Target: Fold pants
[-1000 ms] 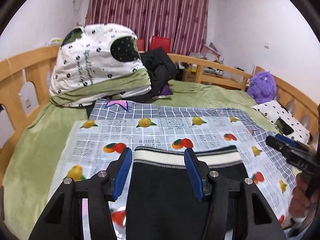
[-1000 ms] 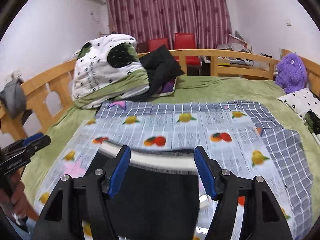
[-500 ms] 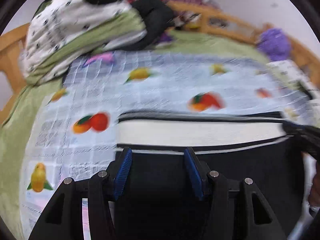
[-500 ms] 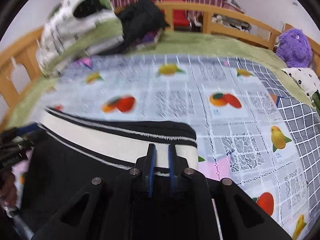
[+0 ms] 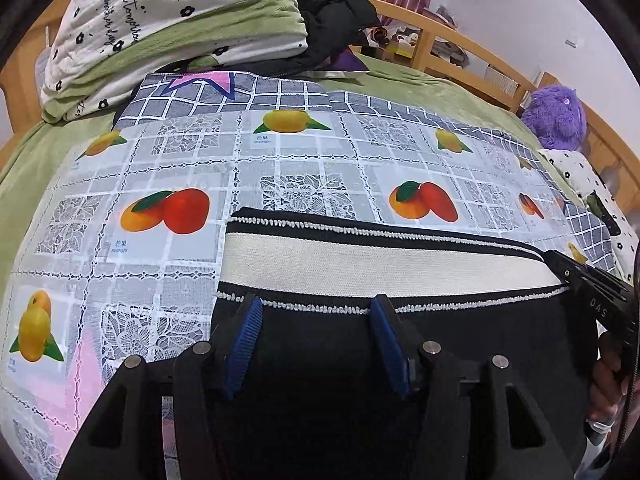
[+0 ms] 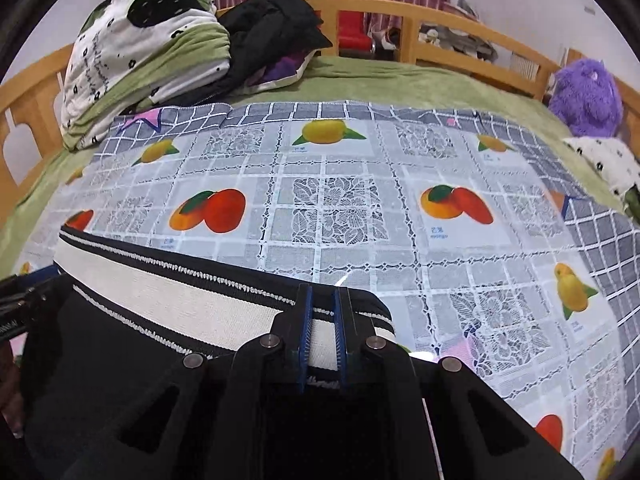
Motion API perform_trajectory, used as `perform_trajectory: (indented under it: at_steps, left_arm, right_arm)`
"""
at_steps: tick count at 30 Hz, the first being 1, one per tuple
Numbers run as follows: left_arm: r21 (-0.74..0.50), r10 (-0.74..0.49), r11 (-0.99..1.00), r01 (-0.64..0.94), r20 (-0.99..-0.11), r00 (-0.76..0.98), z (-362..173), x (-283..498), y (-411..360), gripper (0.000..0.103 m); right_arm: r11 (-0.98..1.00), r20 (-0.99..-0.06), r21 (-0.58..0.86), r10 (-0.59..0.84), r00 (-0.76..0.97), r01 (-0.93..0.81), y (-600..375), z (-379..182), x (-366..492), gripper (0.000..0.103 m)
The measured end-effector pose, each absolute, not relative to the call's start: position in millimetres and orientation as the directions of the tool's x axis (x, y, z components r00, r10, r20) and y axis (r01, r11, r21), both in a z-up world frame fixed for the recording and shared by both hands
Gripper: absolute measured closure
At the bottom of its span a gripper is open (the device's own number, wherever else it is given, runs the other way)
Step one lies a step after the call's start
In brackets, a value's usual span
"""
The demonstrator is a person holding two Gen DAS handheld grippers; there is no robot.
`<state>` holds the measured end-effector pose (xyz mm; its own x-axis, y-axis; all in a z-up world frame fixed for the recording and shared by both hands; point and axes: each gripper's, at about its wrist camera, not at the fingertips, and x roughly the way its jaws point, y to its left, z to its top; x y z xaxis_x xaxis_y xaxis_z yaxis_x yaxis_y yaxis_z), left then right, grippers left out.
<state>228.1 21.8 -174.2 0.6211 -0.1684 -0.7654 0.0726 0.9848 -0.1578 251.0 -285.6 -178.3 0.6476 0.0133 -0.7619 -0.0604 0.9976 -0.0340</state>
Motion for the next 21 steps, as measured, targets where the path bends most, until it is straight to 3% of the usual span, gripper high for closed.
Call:
perform_trajectory:
  at_steps: [21]
  left_arm:
    - [-0.167,-0.171,0.984,0.067,-0.755,0.633,-175.5,225.8,22.8,0.047]
  right_arm:
    - [0.998,-0.747,-0.006,0.040,0.663,-0.066,-289.6,-177.9,248.1,0.092]
